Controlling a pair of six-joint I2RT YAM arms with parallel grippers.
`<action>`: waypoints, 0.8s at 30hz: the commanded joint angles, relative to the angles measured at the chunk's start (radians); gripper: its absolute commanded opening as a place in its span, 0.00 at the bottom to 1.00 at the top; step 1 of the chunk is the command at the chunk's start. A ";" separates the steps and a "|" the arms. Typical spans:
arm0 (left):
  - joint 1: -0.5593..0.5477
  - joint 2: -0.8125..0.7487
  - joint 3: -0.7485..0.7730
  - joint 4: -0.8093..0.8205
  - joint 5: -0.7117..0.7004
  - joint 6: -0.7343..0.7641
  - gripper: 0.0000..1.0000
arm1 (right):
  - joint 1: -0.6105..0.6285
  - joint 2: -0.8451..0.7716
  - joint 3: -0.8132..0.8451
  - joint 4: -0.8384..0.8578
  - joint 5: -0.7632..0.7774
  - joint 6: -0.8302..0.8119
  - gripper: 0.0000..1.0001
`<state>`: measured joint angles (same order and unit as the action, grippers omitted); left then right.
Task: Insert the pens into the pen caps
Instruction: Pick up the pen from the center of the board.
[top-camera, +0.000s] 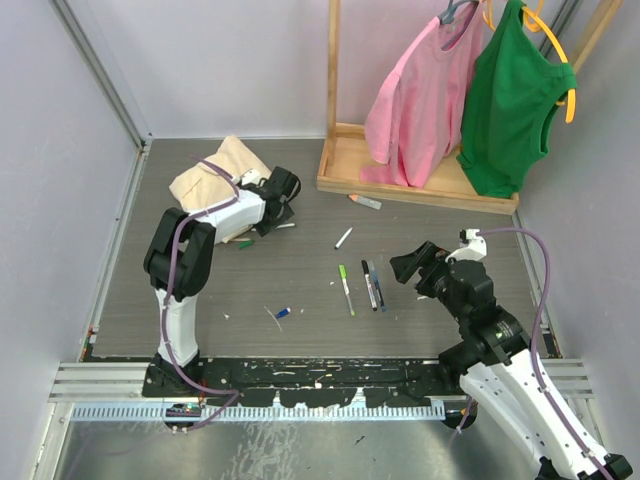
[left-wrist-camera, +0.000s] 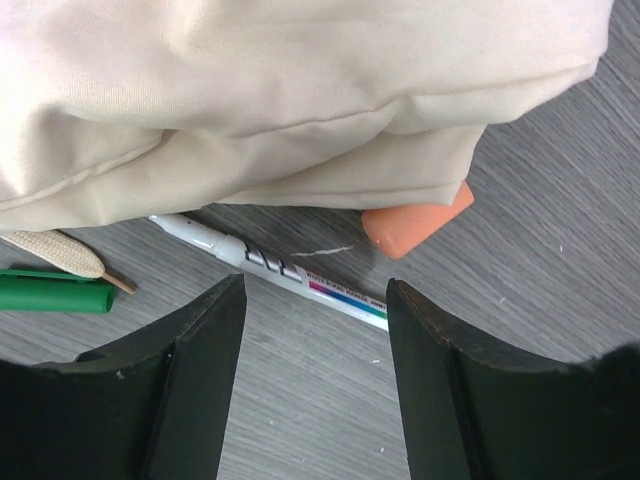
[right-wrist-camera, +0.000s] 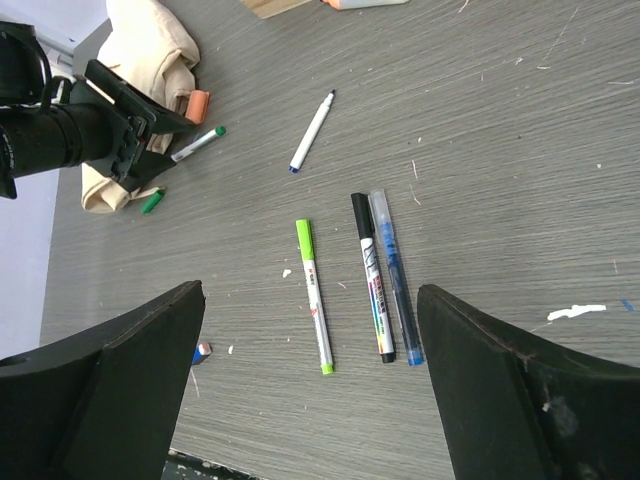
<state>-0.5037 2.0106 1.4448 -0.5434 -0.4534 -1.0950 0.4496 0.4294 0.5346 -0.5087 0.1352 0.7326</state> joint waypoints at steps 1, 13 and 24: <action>0.008 0.029 0.062 -0.043 -0.053 -0.040 0.60 | -0.001 -0.015 0.019 0.010 0.029 0.002 0.92; 0.008 0.058 0.077 -0.081 -0.028 -0.046 0.51 | -0.001 -0.031 0.017 -0.002 0.038 0.000 0.92; -0.004 -0.062 -0.143 0.002 0.054 -0.044 0.36 | -0.002 -0.022 0.001 0.010 0.033 0.001 0.92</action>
<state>-0.5014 2.0056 1.3930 -0.5407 -0.4473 -1.1358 0.4496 0.4057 0.5339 -0.5327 0.1562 0.7326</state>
